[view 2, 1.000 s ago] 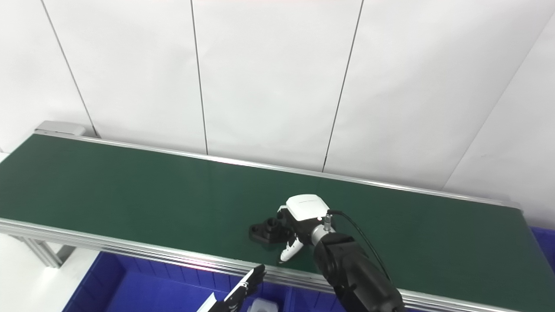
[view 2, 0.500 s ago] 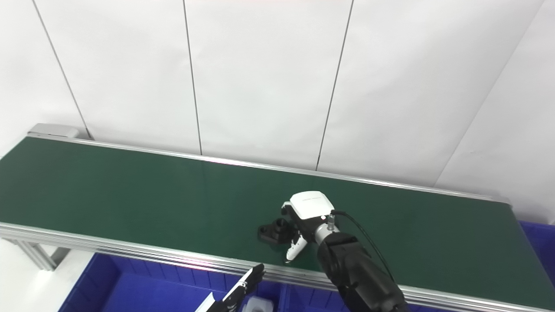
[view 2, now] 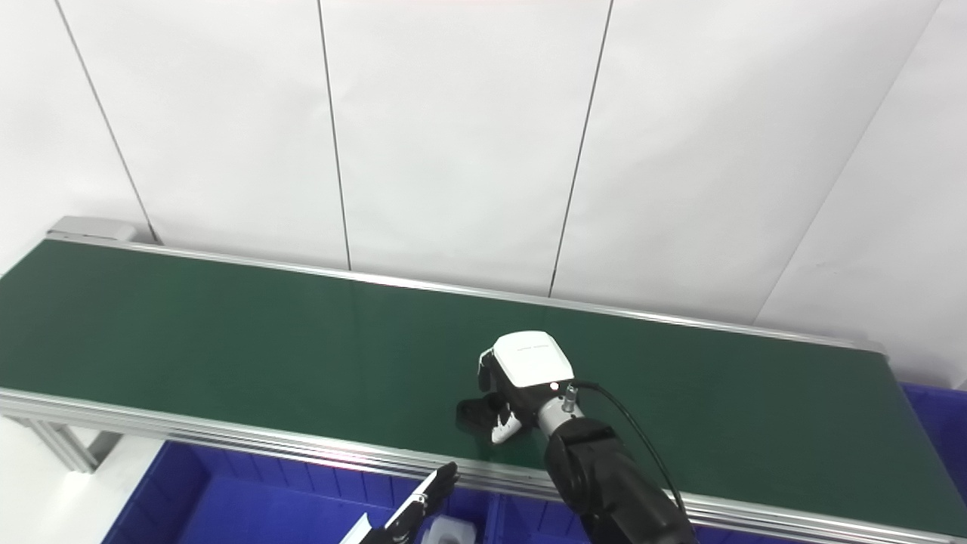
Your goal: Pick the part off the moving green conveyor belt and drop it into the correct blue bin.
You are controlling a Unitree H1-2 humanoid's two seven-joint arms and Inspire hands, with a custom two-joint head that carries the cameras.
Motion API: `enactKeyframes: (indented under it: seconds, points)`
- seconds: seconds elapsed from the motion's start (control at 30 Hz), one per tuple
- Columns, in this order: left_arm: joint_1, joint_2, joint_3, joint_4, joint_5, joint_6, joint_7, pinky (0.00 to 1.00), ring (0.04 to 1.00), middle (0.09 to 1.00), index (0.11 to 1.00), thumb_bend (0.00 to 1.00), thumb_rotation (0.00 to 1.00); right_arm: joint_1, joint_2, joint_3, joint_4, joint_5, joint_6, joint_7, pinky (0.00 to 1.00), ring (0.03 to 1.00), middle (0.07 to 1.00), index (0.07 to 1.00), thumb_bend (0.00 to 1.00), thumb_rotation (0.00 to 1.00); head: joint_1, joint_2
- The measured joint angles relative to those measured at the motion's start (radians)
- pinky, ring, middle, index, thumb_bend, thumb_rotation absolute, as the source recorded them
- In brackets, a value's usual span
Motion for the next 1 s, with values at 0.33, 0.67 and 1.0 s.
enactKeyframes:
  seconds: [0.33, 0.67, 1.0]
  points:
    - [-0.001, 0.0, 0.007, 0.007, -0.011, -0.003, 0.0, 1.0, 1.0, 1.0, 1.0, 0.75, 0.63, 0.008, -0.015, 0.002, -0.024, 0.0, 0.0, 0.006, 0.26, 0.328, 0.427, 0.521, 0.52, 0.0, 0.003, -0.003]
    - [-0.004, 0.004, 0.013, 0.008, -0.01, -0.006, 0.0, 1.0, 1.0, 1.0, 1.0, 0.74, 0.63, 0.121, -0.003, -0.056, -0.26, 0.038, 0.003, 0.054, 0.24, 0.323, 0.478, 0.491, 0.52, 0.0, -0.012, 0.009]
    - [-0.011, 0.006, 0.029, 0.009, -0.016, -0.003, -0.006, 0.98, 1.0, 1.0, 1.0, 0.76, 0.65, 0.155, 0.003, -0.303, -0.644, 0.068, 0.086, 0.11, 0.15, 0.211, 0.47, 0.487, 0.53, 0.0, -0.021, 0.02]
